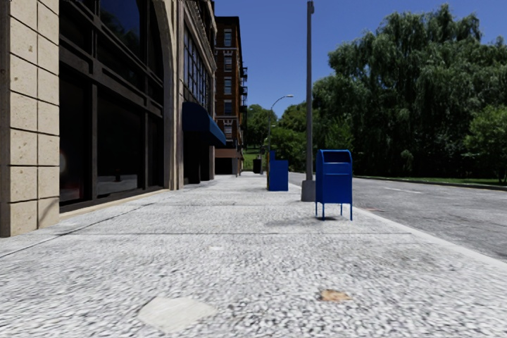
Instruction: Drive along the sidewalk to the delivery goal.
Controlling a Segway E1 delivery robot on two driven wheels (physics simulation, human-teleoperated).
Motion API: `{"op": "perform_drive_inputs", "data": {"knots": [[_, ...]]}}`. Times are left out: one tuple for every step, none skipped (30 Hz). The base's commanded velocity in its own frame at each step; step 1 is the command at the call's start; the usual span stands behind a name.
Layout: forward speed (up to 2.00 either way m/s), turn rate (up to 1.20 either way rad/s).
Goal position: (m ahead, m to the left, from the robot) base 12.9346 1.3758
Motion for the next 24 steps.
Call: {"op": "perform_drive_inputs", "data": {"knots": [[2.00,0.26],[2.00,0.26],[2.00,0.26],[2.00,0.26],[2.00,0.26],[2.00,0.26],[2.00,0.26],[2.00,0.26],[2.00,0.26],[2.00,0.26],[2.00,0.26],[2.00,0.26],[2.00,0.26],[2.00,0.26],[2.00,0.26],[2.00,0.26],[2.00,0.26],[2.00,0.26],[2.00,0.00],[2.00,0.00],[2.00,0.00],[2.00,0.00],[2.00,0.00],[2.00,0.00]]}}
